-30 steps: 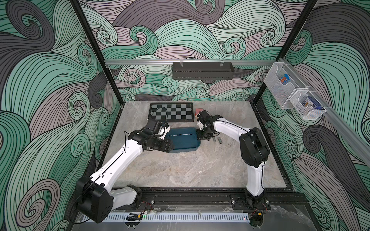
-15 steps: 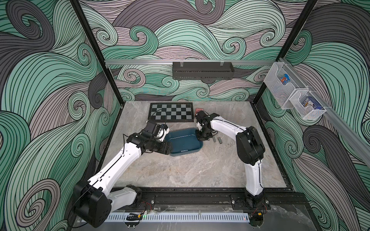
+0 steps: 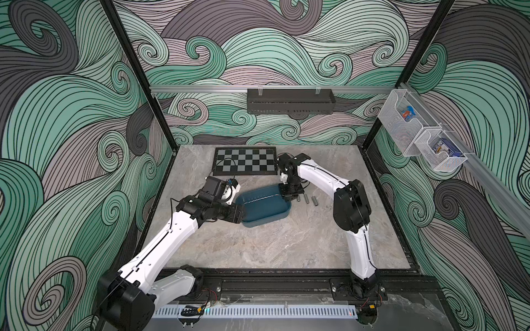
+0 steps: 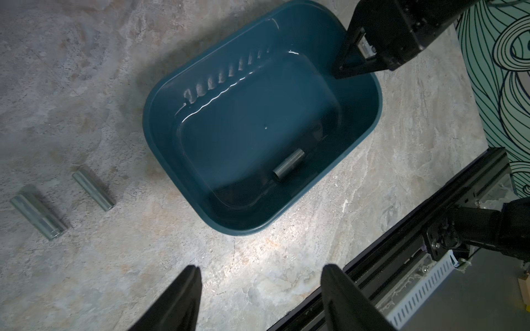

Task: Take out the socket from the storage box
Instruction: Adjust the storage box at the center of the board.

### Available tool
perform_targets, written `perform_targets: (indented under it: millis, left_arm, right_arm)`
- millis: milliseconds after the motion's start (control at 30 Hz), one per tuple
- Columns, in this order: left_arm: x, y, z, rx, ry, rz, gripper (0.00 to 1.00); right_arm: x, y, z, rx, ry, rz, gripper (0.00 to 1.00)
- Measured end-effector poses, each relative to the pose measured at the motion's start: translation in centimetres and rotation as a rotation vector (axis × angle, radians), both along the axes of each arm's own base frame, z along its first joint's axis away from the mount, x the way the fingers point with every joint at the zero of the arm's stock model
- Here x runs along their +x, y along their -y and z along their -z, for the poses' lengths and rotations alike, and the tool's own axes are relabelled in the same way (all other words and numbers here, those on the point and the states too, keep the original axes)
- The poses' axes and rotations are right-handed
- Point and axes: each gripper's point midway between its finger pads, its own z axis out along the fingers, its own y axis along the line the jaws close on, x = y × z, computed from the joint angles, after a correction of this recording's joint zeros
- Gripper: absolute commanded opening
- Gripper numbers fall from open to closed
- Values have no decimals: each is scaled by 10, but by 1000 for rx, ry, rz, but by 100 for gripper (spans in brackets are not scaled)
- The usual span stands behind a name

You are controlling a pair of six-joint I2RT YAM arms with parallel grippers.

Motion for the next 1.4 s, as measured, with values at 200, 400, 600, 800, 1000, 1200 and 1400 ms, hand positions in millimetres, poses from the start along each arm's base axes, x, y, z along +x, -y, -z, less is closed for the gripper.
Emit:
perform_targets:
  millis: [200,400,600,800,1000,1200,1400]
  left_arm:
    - [-2,-2,1,-5,22,-5,69]
    - [-1,-3,-1,-4,34,-10,70]
    - [2,-6,0,8,34,-40,72]
    - [14,-9,6,31,-12,-119,74]
    - [31,-6,15,93,-84,-196,74]
    - [47,5,25,164,-131,-249,74]
    - [55,19,43,234,-175,-295,75]
  right_arm:
    - [-15,3,0,-25,-102,-20,1]
    - [-17,5,-6,-33,-108,-15,2]
    - [-7,0,-3,-21,-70,14,4]
    - [6,-9,4,4,-16,55,10]
    - [2,-7,28,-1,-21,91,18]
    - [-9,-3,54,-6,-50,135,31]
    - [-3,-5,45,19,3,159,55]
